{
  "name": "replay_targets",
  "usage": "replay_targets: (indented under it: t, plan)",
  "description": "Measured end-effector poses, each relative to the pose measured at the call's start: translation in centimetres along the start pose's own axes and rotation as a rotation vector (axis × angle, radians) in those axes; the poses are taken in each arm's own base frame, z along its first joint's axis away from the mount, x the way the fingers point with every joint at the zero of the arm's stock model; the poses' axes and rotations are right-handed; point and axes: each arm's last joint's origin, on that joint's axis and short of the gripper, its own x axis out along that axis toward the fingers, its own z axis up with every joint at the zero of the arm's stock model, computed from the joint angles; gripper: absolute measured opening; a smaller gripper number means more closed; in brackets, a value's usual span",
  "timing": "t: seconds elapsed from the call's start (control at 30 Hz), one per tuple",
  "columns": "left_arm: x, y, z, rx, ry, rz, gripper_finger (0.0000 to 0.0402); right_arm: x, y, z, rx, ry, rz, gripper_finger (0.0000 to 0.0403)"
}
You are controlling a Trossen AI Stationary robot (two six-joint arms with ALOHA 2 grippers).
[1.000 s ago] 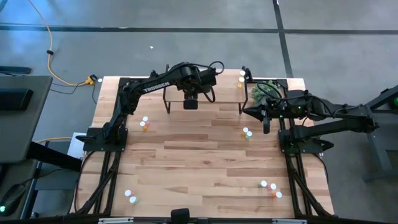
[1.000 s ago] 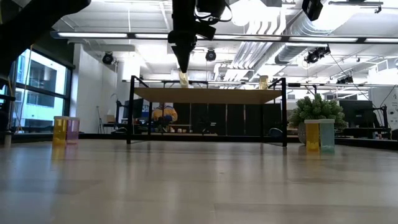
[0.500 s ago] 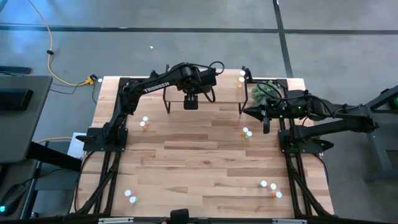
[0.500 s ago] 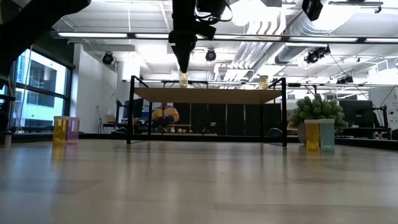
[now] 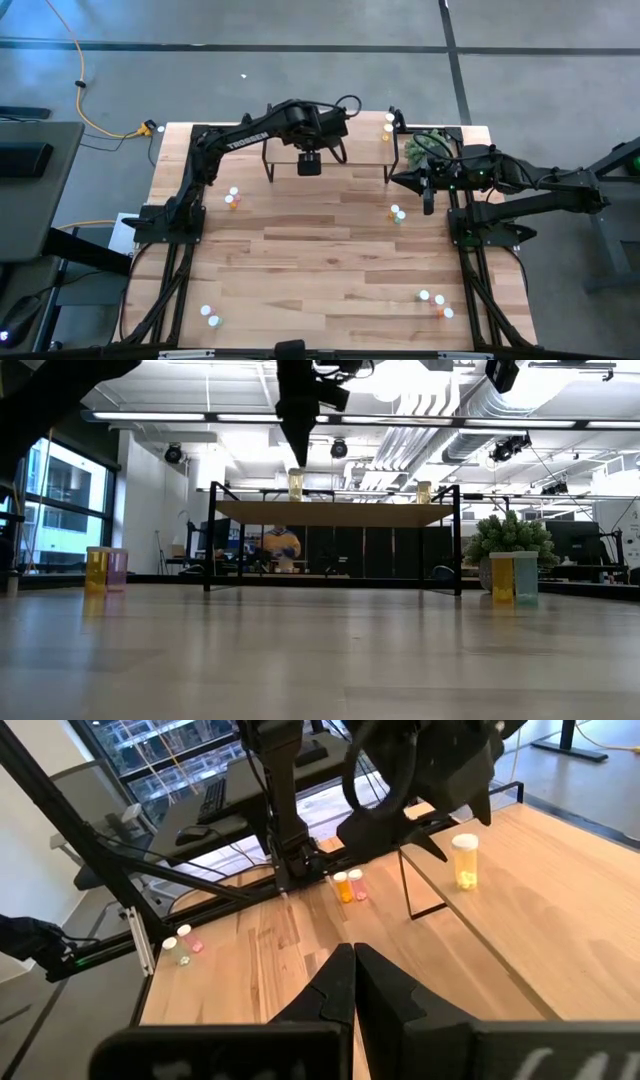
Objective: Pick and place medicine bottles onto shelf by color
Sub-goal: Put the yellow pill bottle on the shelf aligned with the other yellow pill bottles
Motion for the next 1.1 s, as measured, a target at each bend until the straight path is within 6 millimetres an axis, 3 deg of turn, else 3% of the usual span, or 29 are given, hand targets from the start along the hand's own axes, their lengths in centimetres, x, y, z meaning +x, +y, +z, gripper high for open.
replay_targets:
  t: [0.3,0.43,0.57,0.7,0.8,0.93,1.1]
  plan:
    - [-3.4,0.1,-0.7,-0.084,-0.136,0.002,0.0252,0.0,0.0,0.0,-0.014,-0.001,0.0,0.0]
    - [-6.5,0.7,-1.3,-0.241,-0.314,-0.085,0.0252,0.0,0.0,0.0,-0.014,-0.003,0.001,0.0]
    - [-10.9,1.5,-2.7,-0.389,-0.577,-0.226,0.0252,0.0,0.0,0.1,-0.028,-0.006,0.002,0.0]
    - [-13.7,0.9,-4.4,-0.458,-0.803,-0.229,0.0252,0.0,0.1,0.2,-0.027,-0.02,0.006,0.0]
    - [-13.8,-0.6,-6.2,-0.504,-0.922,-0.212,0.0252,0.0,0.1,0.4,-0.025,-0.042,0.013,0.0]
    - [-12.5,-3.5,-9.6,-0.562,-1.098,-0.26,0.0252,0.5,0.4,1.0,-0.002,-0.103,0.027,0.0]
    - [-12.2,-6.1,-14.2,-0.625,-1.358,-0.348,0.0252,3.6,0.7,1.4,-0.018,-0.145,0.034,0.0001]
